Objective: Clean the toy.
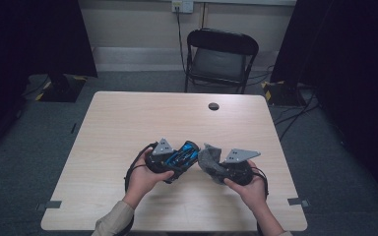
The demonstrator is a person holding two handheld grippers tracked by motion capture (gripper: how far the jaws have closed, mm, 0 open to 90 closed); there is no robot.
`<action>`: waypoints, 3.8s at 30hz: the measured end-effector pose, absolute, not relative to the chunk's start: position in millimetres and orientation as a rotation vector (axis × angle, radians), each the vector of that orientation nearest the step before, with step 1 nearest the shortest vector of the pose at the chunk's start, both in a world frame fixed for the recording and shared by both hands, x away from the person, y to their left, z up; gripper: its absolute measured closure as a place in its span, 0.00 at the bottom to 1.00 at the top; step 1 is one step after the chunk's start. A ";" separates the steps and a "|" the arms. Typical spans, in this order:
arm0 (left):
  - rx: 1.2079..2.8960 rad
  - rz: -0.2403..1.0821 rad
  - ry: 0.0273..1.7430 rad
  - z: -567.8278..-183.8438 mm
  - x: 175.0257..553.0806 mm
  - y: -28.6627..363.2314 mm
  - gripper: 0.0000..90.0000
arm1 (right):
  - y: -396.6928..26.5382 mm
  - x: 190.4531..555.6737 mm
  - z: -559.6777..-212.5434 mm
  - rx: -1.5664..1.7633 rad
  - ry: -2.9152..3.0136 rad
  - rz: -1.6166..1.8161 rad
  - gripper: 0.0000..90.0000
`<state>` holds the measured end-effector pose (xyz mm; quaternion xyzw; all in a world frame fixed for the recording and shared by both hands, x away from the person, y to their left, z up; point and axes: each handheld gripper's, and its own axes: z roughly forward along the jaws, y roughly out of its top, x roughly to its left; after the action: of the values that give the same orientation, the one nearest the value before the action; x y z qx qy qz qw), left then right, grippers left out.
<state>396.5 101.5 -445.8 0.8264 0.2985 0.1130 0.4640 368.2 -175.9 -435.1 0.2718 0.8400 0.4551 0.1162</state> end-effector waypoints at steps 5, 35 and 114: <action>2.032 0.282 0.739 -445.5 398.3 101.3 0.31 | -175.0 366.0 -435.1 0.804 2.447 1.313 0.81; 2.010 0.304 0.764 -441.7 404.2 93.9 0.31 | -141.0 348.6 -449.8 0.700 2.561 1.343 0.81; 2.200 0.210 0.716 -471.1 396.1 84.3 0.36 | -169.2 385.3 -478.1 0.960 2.466 1.182 0.81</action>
<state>396.1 84.3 -471.1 0.8689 0.2826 0.0829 0.3979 385.3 -169.2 -478.1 0.3288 0.8445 0.4049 0.1212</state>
